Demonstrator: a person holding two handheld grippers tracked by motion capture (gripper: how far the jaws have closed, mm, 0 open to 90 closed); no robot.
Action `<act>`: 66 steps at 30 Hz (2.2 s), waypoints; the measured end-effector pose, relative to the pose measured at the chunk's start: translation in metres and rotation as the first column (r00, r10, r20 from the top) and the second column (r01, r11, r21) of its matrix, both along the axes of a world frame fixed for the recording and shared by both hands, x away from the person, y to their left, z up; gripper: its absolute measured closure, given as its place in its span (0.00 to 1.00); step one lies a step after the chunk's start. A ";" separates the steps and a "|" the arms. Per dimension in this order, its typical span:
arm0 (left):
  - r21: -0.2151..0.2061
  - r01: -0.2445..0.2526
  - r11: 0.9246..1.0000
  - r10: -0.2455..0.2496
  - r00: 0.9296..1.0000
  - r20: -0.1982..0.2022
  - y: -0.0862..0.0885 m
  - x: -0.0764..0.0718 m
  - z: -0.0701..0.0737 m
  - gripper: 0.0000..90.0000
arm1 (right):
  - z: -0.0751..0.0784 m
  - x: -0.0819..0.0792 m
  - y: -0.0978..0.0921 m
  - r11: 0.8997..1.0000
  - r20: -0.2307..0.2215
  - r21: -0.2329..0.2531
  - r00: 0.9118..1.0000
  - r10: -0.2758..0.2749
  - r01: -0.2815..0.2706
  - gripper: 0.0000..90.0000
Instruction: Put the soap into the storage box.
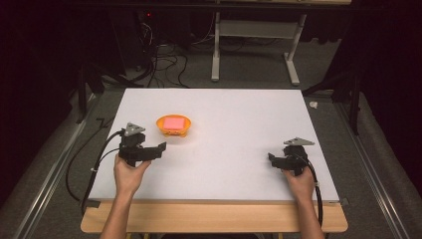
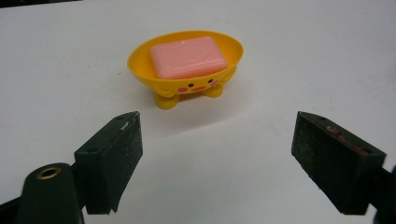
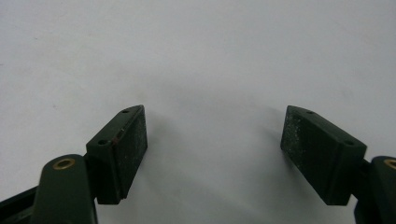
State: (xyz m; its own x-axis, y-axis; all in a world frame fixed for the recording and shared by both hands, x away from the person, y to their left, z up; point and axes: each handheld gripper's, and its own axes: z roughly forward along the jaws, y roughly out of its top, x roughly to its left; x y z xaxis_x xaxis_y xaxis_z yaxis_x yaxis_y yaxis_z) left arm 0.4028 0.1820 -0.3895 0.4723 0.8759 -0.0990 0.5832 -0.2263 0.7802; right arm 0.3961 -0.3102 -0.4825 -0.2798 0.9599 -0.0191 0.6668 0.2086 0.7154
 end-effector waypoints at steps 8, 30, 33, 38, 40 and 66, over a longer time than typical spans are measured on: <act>0.015 0.014 1.000 -0.014 1.000 -0.011 -0.003 -0.004 -0.010 0.19 | 0.000 0.000 0.000 1.000 0.001 -0.002 1.000 0.001 -0.001 0.26; 0.025 0.069 0.997 -0.068 0.996 -0.064 -0.025 0.003 -0.040 0.19 | 0.000 0.000 0.000 1.000 0.002 -0.003 1.000 0.001 -0.001 0.26; 0.023 0.069 0.997 -0.067 0.996 -0.064 -0.025 0.004 -0.043 0.19 | 0.000 0.000 0.000 1.000 0.002 -0.003 1.000 0.001 -0.001 0.26; 0.036 0.077 0.996 -0.074 0.995 -0.065 -0.028 0.007 -0.049 0.19 | 0.000 0.000 0.000 1.000 0.001 -0.003 1.000 0.001 -0.001 0.26; 0.042 0.079 0.996 -0.076 0.995 -0.069 -0.030 0.009 -0.052 0.19 | 0.000 0.000 0.000 1.000 0.001 -0.003 1.000 0.001 -0.001 0.26; 0.099 0.084 0.992 -0.077 0.994 -0.076 -0.046 0.023 -0.081 0.19 | 0.000 0.000 0.000 1.000 0.001 -0.003 1.000 0.001 -0.001 0.26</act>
State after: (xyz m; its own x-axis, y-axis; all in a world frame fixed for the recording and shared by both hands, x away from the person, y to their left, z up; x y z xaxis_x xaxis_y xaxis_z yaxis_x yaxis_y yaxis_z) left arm 0.4255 0.1359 -0.4703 0.5367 0.8425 -0.0477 0.6137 -0.3509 0.7073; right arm 0.3961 -0.3103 -0.4825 -0.2804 0.9596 -0.0223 0.6658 0.2112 0.7156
